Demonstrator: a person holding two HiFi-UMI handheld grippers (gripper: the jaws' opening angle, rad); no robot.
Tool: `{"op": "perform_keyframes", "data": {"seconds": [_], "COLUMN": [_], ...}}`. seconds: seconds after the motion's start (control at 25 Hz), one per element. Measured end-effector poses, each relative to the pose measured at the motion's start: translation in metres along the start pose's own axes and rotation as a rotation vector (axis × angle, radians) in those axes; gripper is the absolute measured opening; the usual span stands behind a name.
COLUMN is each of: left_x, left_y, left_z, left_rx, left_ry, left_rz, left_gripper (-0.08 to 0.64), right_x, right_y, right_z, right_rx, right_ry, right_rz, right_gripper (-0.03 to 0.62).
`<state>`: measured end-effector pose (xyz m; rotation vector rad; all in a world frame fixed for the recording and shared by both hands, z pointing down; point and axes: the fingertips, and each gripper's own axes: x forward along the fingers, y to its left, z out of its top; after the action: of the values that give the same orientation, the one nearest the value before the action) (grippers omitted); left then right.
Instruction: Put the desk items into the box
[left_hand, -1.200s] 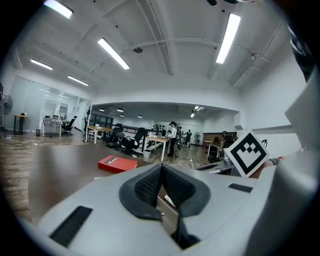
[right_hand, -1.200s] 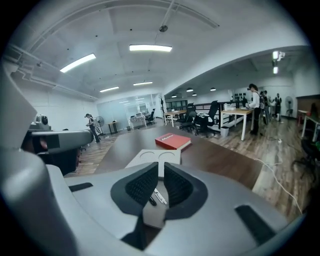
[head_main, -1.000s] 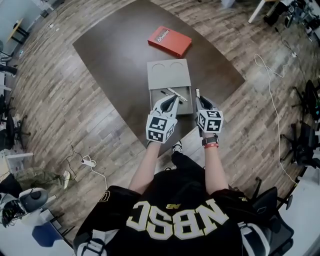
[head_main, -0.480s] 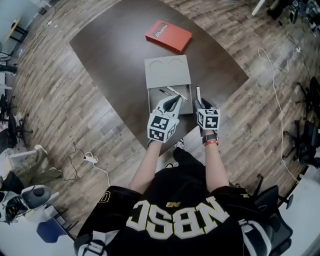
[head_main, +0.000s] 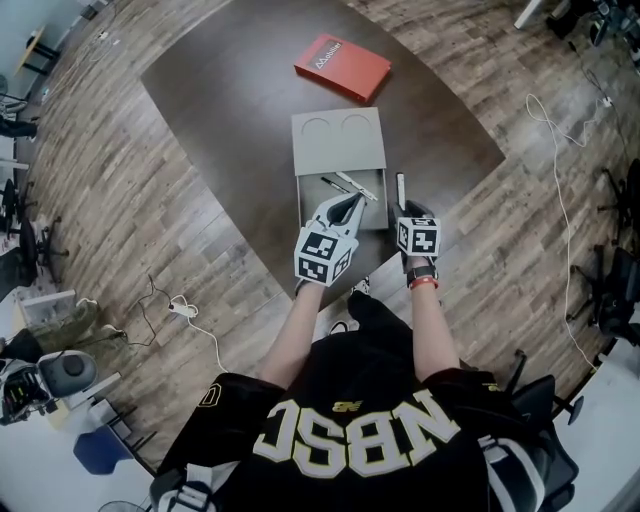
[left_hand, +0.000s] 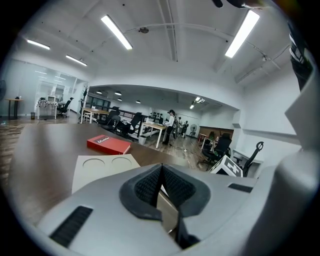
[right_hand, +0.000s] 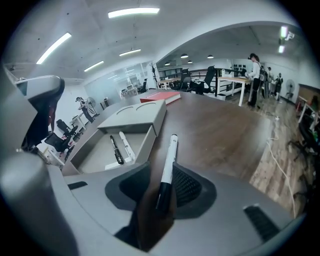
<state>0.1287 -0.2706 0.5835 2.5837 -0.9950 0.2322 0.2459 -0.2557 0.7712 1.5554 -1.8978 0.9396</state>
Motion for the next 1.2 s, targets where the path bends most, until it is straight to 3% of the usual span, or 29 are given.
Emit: {"op": "perform_keyframes", "data": {"seconds": [0.28,0.36,0.48,0.8,1.2], "left_x": [0.0,-0.001,-0.004,-0.021,-0.039], "left_y": [0.007,0.006,0.005,0.005,0.022], "left_z": [0.001,0.0,-0.001,0.004,0.021], "left_rx": [-0.016,-0.02,-0.021,-0.018,-0.009], "left_ry": [-0.009,-0.009,-0.009,-0.032,-0.049], "left_rz": [0.038,0.046,0.057,0.097,0.096], "left_gripper": [0.015,0.015,0.015,0.015,0.015], "right_x": [0.011,0.011,0.008,-0.01,-0.041], "right_y": [-0.005,-0.007,-0.01,-0.009,0.025], "right_z": [-0.011,-0.016,-0.019,-0.002,0.028], "right_rx": [-0.023,-0.037,-0.057,-0.109,-0.165], "right_ry": [0.066,0.081,0.093,0.042,-0.019], "right_rz": [-0.013,-0.02,-0.018,0.008,0.041], "right_gripper": [0.138,0.09,0.072,0.071,0.071]}}
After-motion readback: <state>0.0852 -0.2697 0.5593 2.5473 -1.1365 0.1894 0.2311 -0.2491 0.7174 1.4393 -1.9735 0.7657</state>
